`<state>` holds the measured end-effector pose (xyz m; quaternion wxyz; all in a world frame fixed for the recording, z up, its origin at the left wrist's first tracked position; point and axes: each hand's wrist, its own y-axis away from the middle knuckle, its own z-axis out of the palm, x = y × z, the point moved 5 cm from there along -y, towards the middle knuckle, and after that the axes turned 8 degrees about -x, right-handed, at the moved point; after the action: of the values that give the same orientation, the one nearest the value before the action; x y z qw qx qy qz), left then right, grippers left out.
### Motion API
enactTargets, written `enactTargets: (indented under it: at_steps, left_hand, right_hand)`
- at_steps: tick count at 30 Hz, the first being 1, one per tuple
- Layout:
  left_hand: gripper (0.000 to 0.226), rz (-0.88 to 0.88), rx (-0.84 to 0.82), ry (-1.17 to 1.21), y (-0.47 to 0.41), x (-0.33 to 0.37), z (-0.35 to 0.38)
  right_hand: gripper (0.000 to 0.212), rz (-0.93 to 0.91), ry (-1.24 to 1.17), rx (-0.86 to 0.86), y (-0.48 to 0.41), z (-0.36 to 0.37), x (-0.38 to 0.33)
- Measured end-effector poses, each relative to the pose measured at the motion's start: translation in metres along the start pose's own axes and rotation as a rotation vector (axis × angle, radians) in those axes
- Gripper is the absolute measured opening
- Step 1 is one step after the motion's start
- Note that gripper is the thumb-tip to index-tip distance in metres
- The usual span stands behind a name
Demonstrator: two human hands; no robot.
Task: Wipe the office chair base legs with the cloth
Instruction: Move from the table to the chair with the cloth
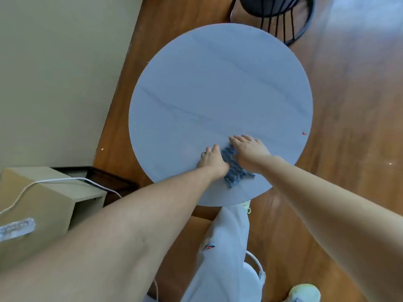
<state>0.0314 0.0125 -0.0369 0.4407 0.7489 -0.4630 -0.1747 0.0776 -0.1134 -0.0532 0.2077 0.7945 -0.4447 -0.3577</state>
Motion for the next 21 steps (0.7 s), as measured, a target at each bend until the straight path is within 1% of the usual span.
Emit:
enactTargets:
  at_steps: [1,2,4,5,6,8,10,12,14,15,17,19,21]
  left_hand:
    - [0.066,0.017,0.013,-0.014,-0.003,0.004,0.000]
    - [0.064,0.030,0.037,-0.042,-0.007,0.007,0.003]
    - [0.046,0.046,0.046,-0.063,-0.012,0.013,0.018]
    - [0.036,0.053,0.025,-0.085,-0.013,0.017,0.032]
    - [0.029,0.067,-0.003,-0.122,-0.009,0.024,0.050]
    - [0.019,0.155,-0.008,-0.212,0.005,0.047,0.088]
    - [0.014,0.295,0.024,-0.258,0.020,0.076,0.123]
    - [0.013,0.441,0.021,-0.279,0.039,0.113,0.159]
    - [0.014,0.523,-0.055,-0.284,0.054,0.143,0.199]
    - [0.015,0.568,-0.108,-0.304,0.065,0.166,0.230]
    - [0.017,0.614,-0.187,-0.337,0.075,0.191,0.264]
    - [0.014,0.674,-0.278,-0.395,0.084,0.225,0.311]
    - [0.014,0.739,-0.374,-0.501,0.092,0.258,0.360]
  right_hand:
    - [0.059,-0.002,0.046,0.037,0.004,0.004,0.001]
    - [0.055,0.004,0.063,0.110,0.009,0.010,0.006]
    - [0.044,0.030,0.093,0.226,0.027,0.034,0.025]
    - [0.039,0.064,0.055,0.264,0.039,0.049,0.038]
    - [0.034,0.102,-0.009,0.289,0.055,0.064,0.053]
    - [0.026,0.171,-0.248,0.341,0.096,0.096,0.089]
    - [0.019,0.214,-0.485,0.369,0.140,0.128,0.122]
    - [0.021,0.291,-0.670,0.388,0.188,0.155,0.157]
    - [0.025,0.386,-0.905,0.431,0.234,0.183,0.192]
    - [0.026,0.444,-1.006,0.473,0.268,0.201,0.216]
    - [0.025,0.472,-1.082,0.506,0.301,0.223,0.239]
    - [0.020,0.536,-1.134,0.537,0.342,0.252,0.269]
    - [0.018,0.582,-1.177,0.561,0.376,0.285,0.299]
